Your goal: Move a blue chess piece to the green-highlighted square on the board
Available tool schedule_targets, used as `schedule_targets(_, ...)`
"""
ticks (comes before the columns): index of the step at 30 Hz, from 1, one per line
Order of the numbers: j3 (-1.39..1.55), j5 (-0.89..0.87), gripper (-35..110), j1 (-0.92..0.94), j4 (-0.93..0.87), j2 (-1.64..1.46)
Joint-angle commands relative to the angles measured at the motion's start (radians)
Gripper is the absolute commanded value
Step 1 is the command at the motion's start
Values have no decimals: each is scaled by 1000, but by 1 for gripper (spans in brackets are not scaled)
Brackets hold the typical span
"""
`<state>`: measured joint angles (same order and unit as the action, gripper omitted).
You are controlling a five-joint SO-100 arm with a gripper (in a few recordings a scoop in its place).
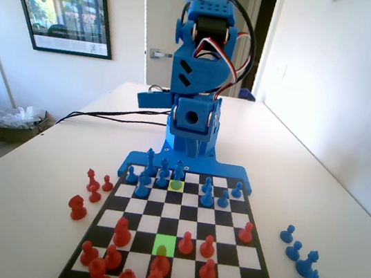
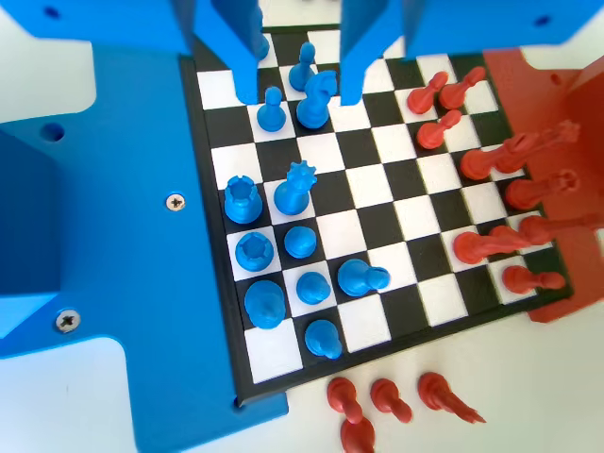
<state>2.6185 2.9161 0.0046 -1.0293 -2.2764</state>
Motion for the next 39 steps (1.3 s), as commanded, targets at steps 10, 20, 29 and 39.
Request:
schedule_targets(10, -5, 170, 12, 12, -55, -44)
schedule_targets(20, -5, 206, 11, 51, 35, 83)
schedule_targets(29, -26, 227, 10, 92, 95, 181)
schedule_targets(39, -66, 225, 10, 114, 135, 249)
